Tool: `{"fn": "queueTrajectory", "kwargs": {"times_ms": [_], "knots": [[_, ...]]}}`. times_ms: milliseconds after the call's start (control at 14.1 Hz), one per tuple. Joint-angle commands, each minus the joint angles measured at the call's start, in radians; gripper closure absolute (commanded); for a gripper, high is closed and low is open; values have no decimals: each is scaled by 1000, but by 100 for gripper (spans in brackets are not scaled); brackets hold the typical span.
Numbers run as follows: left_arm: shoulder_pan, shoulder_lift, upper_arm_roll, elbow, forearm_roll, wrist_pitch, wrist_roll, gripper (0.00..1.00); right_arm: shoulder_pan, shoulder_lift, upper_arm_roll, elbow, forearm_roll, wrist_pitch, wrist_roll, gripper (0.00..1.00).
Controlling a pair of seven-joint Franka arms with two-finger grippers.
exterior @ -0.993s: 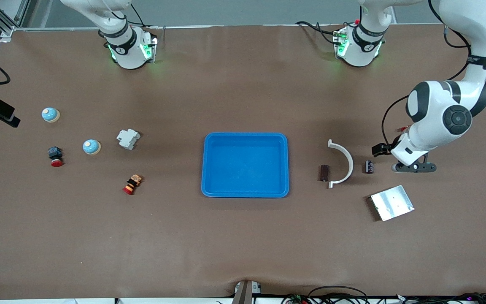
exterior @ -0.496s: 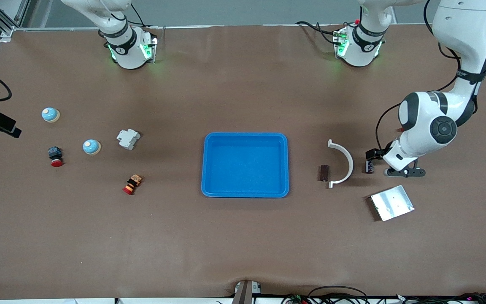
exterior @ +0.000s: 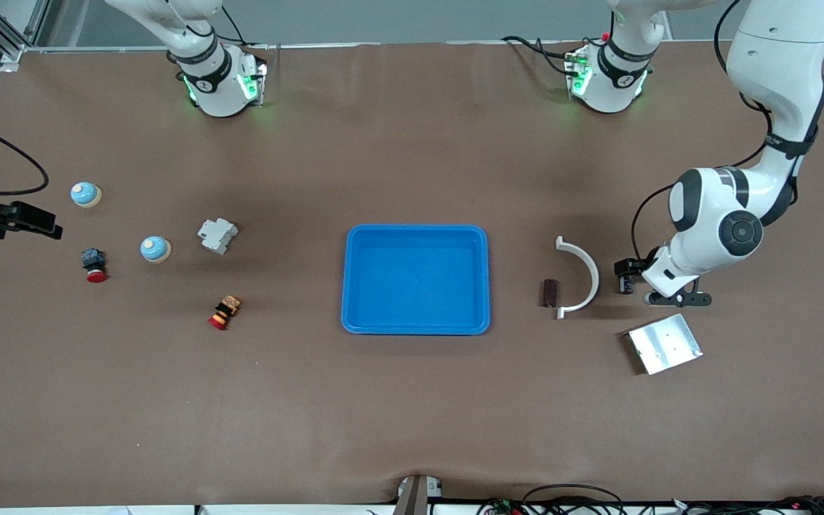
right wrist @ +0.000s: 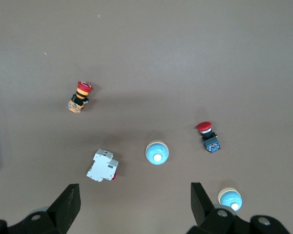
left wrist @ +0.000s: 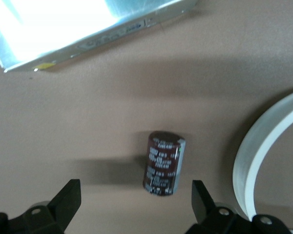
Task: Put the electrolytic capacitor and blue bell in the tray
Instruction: 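Lower the left gripper onto the capacitor while the right gripper reaches the bell, then grasp the blue bell with the right gripper while the left gripper grasps the capacitor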
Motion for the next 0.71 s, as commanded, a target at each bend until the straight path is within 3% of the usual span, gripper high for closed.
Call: {"fn": "queueTrajectory", "kwargs": {"times_ms": [0,496,638], "knots": [[-4,32,-3,37,22,5,-3,0,-27,-33,12,-133,-11,104,-21,0],[-9,58,-3,54,19,6,-14,2,-127,-36,14,-434,-8,475,-162,0],[-13,58,-3,54,16,6,-15,27,-127,-38,14,-500,-1,555,-162,0]]}}
